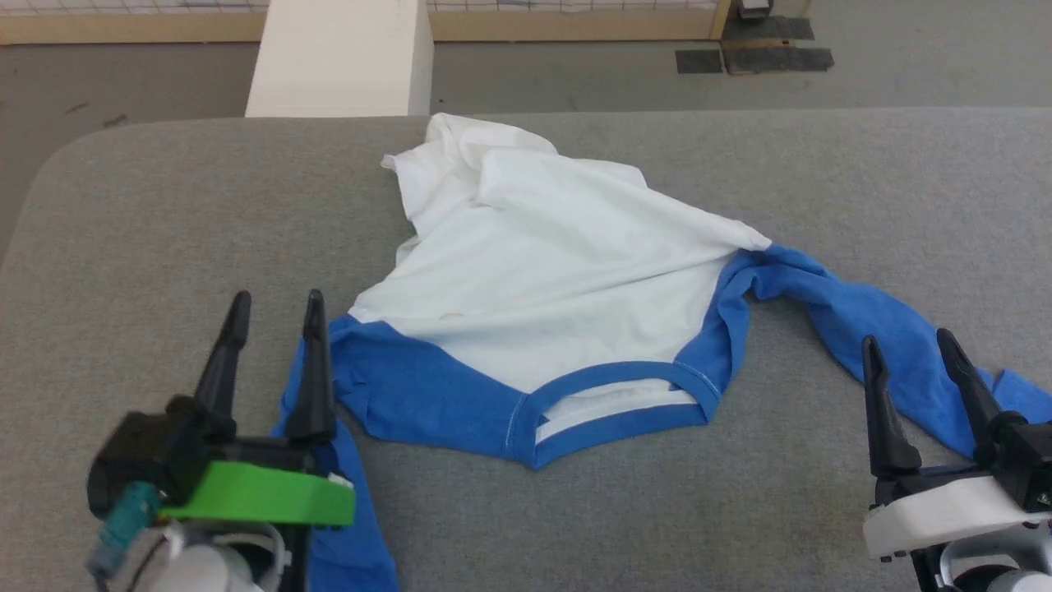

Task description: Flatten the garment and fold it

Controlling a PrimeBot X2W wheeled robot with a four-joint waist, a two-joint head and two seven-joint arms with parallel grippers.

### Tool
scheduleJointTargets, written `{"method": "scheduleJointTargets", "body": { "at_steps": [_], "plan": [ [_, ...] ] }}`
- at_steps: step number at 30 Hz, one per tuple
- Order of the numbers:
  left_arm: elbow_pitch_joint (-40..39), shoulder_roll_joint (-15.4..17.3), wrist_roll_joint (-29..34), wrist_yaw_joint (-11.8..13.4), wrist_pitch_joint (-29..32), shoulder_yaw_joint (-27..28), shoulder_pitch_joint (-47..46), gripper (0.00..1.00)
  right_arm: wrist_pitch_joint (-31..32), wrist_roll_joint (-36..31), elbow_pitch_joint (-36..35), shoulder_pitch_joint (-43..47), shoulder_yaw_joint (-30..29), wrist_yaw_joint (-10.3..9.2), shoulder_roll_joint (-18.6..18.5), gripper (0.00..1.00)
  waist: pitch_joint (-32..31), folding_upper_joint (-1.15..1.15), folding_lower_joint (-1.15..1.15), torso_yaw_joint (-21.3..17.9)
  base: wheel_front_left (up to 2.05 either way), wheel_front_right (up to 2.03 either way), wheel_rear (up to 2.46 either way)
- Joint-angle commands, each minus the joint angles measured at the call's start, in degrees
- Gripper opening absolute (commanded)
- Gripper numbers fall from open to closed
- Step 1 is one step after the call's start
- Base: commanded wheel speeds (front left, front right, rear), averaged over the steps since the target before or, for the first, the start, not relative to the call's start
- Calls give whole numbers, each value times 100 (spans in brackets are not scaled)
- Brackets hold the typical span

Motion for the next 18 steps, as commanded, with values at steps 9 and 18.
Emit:
{"method": "scheduleJointTargets", "body": {
  "at_steps": [9,18],
  "plan": [
    [-81,-1272,1231,-1,-150,240,1115,100,-50,75,35,216,-75,-9,2,100,-412,0,0,249,0,0,0],
    [662,-1445,1544,-555,-151,265,1397,100,-61,95,5,314,-130,-9,2,100,-504,0,0,299,0,0,0]
  ]
}}
